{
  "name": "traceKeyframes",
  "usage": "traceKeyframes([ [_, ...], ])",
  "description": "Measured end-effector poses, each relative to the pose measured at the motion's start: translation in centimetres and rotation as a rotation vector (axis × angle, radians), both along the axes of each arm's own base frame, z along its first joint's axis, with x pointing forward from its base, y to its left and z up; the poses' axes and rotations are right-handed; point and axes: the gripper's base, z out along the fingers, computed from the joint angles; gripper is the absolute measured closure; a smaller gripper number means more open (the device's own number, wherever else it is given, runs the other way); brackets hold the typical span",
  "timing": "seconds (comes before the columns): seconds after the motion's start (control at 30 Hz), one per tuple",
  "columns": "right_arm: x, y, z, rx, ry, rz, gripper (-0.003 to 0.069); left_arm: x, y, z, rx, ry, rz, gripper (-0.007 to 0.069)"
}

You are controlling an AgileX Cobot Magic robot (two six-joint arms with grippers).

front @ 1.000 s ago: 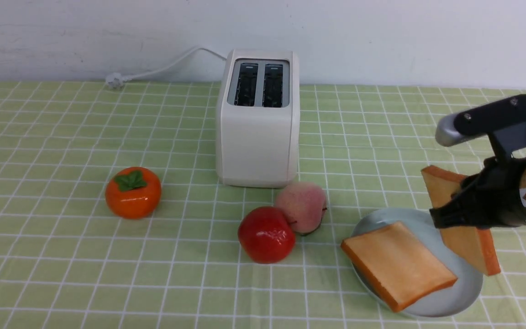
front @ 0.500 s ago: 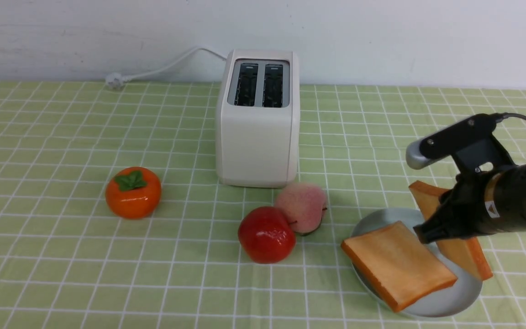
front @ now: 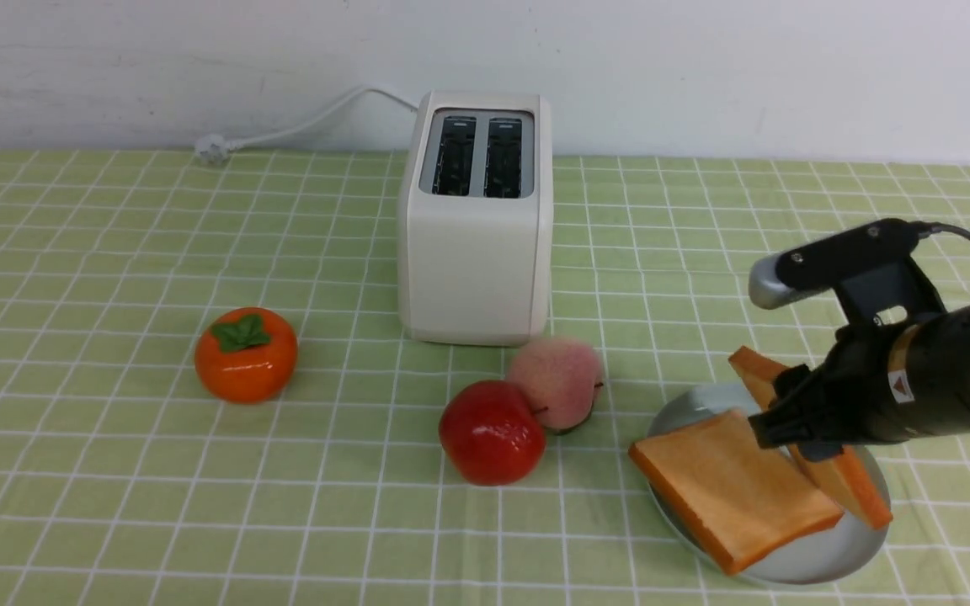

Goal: Take toasted bread from bread machine on green coffee tablecloth place on plate.

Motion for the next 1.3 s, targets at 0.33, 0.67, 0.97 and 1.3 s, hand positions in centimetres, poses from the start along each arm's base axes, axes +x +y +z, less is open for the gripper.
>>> traceKeyframes([
  [0.33,-3.6,1.6,4.3,0.103,-0.027,0.037,0.0165,0.0,0.0,0.0,0.0,0.0,0.0,0.0589],
  [0.67,-14.2,-4.2,12.1,0.177,-0.004,-0.046,0.0403,0.0,0.0,0.0,-0.001,0.0,-0.002,0.0585],
  [0.97,-23.8,-8.7,10.2,0.405,-0.061,-0.028,0.0674,0.0,0.0,0.0,-0.002,-0.001,-0.004,0.0585],
  [1.3,-23.8,-8.6,8.6,0.38,-0.051,-0.003,0.0655,0.0,0.0,0.0,-0.002,-0.001,-0.004,0.0574],
])
